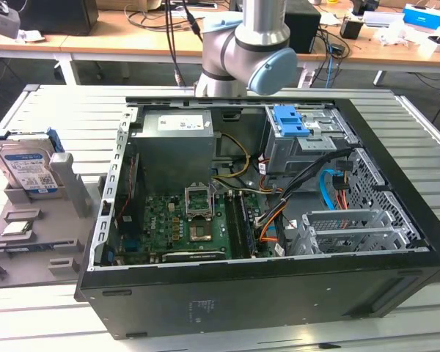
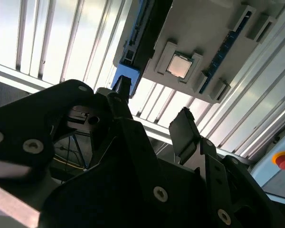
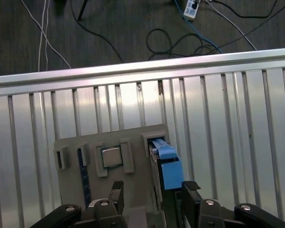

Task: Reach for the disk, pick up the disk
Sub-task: 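Pick up the disk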

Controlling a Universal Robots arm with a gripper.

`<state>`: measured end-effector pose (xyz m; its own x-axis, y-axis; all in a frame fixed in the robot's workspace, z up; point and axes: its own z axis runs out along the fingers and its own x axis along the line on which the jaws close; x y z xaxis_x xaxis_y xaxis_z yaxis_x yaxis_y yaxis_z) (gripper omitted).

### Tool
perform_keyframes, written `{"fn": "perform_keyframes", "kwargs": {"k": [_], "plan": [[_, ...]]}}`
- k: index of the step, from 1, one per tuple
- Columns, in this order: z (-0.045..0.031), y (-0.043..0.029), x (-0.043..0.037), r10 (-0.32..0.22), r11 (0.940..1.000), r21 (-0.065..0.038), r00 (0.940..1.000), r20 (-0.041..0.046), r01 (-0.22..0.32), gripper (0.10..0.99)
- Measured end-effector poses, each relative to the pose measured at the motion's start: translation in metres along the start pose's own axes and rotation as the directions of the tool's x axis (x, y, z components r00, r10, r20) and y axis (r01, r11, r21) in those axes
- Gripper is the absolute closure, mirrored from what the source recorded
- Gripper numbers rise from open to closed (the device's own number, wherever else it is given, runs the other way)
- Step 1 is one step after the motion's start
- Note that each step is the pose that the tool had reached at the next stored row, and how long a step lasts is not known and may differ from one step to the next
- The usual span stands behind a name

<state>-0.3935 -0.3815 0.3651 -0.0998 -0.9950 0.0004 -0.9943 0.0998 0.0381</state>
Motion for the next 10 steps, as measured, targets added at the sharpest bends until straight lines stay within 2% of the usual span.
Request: {"fn": "perform_keyframes", "kwargs": {"k": [2, 3, 10], "plan": [[0.0, 0.0008, -0.0078, 0.0, 1.0, 0.0, 1.0, -0.0001, 0.0, 0.486], [0.0, 0.0009, -0.0089, 0.0, 1.0, 0.0, 1.0, -0.0001, 0.0, 0.486], [0.0069, 0.0006, -0.0092, -0.001, 1.0, 0.0, 1.0, -0.0001, 0.001, 0.486]]}}
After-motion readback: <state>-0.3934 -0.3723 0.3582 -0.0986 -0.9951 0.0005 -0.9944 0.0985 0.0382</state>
